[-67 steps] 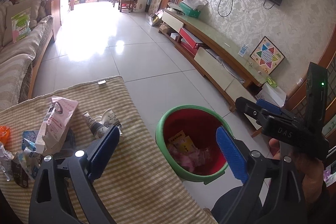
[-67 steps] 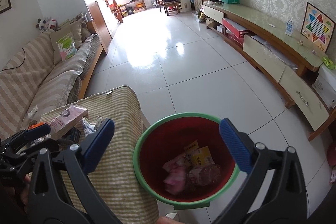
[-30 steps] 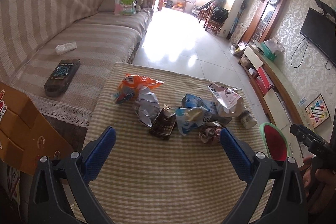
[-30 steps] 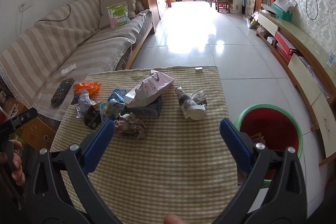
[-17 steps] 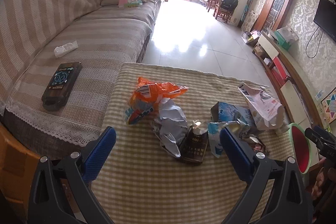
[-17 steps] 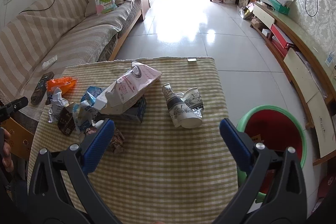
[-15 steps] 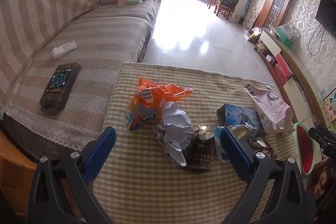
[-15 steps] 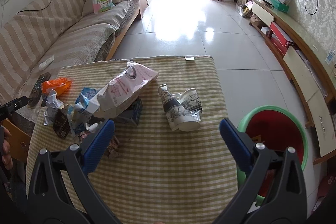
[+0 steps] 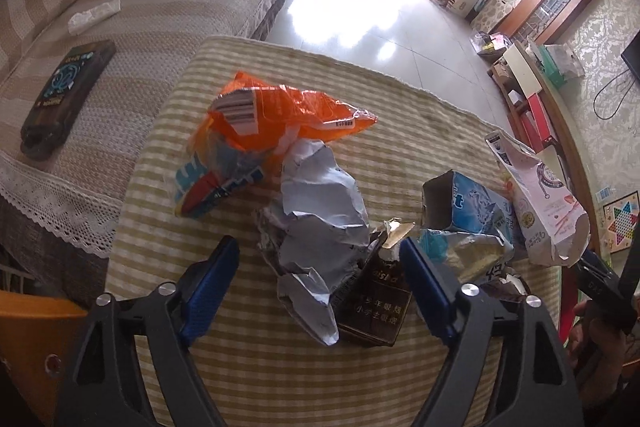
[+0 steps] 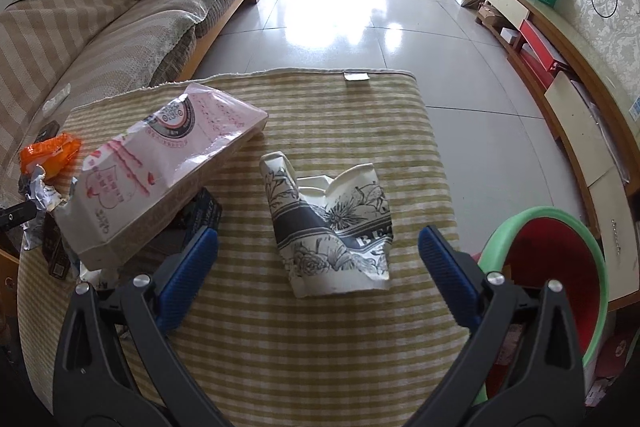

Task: Collect trash
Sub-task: 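Grasp the crumpled foil with the left tool while the right tool grasps the paper cup, then carry the foil and paper cup over the red bin and open both tools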

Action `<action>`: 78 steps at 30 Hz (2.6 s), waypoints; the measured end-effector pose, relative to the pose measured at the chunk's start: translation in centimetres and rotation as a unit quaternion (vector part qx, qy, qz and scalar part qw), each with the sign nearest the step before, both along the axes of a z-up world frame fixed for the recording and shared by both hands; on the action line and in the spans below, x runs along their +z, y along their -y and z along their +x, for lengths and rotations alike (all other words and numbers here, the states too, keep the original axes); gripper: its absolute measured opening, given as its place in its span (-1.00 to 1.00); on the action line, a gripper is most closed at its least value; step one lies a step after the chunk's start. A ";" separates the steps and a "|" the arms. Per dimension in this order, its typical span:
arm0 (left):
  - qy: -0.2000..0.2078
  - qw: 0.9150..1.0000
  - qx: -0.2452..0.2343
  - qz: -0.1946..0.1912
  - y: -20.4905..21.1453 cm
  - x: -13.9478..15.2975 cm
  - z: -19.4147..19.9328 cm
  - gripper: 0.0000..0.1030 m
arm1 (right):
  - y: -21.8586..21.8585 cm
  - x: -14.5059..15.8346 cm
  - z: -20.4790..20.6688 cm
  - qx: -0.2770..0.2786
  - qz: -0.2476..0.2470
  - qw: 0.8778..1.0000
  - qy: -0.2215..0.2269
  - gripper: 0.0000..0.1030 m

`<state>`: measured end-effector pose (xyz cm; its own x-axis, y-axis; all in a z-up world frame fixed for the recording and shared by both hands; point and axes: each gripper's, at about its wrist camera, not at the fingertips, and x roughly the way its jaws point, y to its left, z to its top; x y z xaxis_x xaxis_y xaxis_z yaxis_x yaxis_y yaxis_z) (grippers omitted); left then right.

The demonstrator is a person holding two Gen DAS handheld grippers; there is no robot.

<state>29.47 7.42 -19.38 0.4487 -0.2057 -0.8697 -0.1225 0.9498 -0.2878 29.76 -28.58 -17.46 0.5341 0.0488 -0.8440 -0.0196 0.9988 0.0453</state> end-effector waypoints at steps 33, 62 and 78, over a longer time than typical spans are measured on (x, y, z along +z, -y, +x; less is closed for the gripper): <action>0.076 0.997 0.012 0.006 0.9 5.5 -2.8 -0.14 | -0.6 4.4 -3.2 0.029 0.033 0.998 0.043 0.02; 0.159 0.983 -0.094 0.005 11.1 14.4 -8.7 -0.14 | 3.1 13.0 -10.7 0.008 0.075 0.989 0.129 0.01; 0.163 0.964 -0.209 -0.012 25.0 14.8 -7.0 -0.14 | 14.1 13.0 -13.0 -0.081 0.070 0.984 0.143 0.02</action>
<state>22.42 -17.57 -4.59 0.5704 -0.4458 -0.6899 0.3706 0.8892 -0.2682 16.73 -42.65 -4.48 0.7590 0.0477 -0.6493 0.1079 0.9743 0.1977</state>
